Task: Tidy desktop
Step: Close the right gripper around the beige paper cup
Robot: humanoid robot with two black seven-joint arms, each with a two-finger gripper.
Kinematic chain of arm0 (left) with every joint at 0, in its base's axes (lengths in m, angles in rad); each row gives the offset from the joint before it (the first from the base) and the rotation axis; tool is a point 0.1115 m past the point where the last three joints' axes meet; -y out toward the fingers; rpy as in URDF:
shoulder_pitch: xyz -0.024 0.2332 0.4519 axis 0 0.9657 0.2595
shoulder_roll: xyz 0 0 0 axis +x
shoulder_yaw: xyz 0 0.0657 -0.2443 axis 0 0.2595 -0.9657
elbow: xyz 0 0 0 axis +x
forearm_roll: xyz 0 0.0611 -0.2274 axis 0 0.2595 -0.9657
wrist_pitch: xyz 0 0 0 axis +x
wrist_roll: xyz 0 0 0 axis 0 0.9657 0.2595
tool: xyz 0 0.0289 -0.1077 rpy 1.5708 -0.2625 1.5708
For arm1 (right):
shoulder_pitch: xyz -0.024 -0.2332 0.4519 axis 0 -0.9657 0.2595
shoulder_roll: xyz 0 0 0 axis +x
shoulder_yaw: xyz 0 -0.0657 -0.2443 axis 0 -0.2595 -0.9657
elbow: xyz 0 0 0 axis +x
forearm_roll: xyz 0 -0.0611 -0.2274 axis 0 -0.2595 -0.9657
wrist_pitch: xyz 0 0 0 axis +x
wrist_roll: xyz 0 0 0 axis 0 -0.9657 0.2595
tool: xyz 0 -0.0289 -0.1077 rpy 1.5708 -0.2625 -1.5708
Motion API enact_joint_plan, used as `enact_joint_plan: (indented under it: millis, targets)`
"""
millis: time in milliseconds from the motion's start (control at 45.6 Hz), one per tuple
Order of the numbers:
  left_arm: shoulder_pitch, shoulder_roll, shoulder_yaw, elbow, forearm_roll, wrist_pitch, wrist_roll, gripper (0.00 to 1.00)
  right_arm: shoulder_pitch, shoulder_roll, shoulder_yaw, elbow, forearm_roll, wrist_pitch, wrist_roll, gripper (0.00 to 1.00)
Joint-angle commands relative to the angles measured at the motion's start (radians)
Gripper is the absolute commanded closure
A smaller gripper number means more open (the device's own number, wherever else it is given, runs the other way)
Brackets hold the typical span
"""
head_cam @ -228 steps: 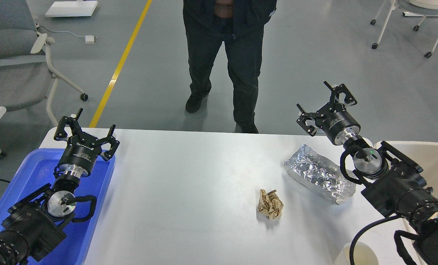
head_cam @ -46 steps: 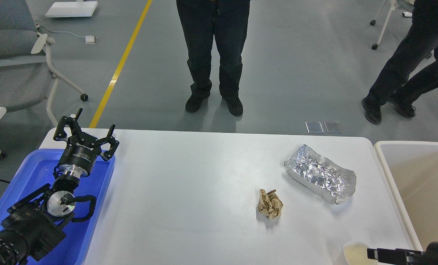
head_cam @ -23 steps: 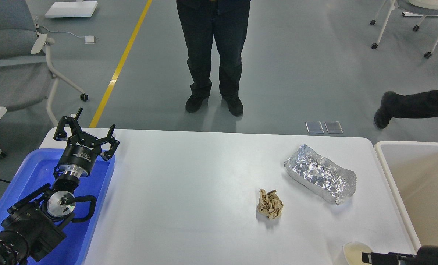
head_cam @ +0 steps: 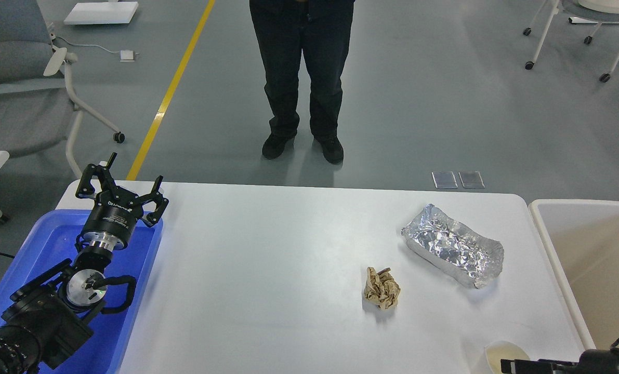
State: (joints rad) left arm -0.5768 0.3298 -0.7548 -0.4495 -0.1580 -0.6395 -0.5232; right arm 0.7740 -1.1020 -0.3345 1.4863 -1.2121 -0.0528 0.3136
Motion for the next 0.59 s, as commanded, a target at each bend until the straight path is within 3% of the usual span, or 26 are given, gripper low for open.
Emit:
enact_joint_plan:
  millis: [0, 66, 131, 153, 570]
  targets:
    - [0.0, 0.0, 0.0, 0.0, 0.0, 0.0, 0.0, 0.0, -0.013, 0.031, -0.001, -0.012, -0.001, -0.025, 0.005, 0.53]
    - [0.0, 0.0, 0.0, 0.0, 0.0, 0.0, 0.0, 0.0, -0.016, 0.044, -0.001, -0.027, -0.001, -0.029, 0.005, 0.63]
    - [0.0, 0.0, 0.0, 0.0, 0.0, 0.0, 0.0, 0.0, -0.019, 0.056, -0.001, -0.046, -0.001, -0.032, 0.005, 0.96]
    - [0.0, 0.0, 0.0, 0.0, 0.0, 0.0, 0.0, 0.0, -0.022, 0.059, -0.001, -0.05, -0.001, -0.032, 0.005, 1.0]
    - [0.0, 0.0, 0.0, 0.0, 0.0, 0.0, 0.0, 0.0, -0.03, 0.037, -0.001, -0.04, 0.0, -0.044, 0.012, 1.0]
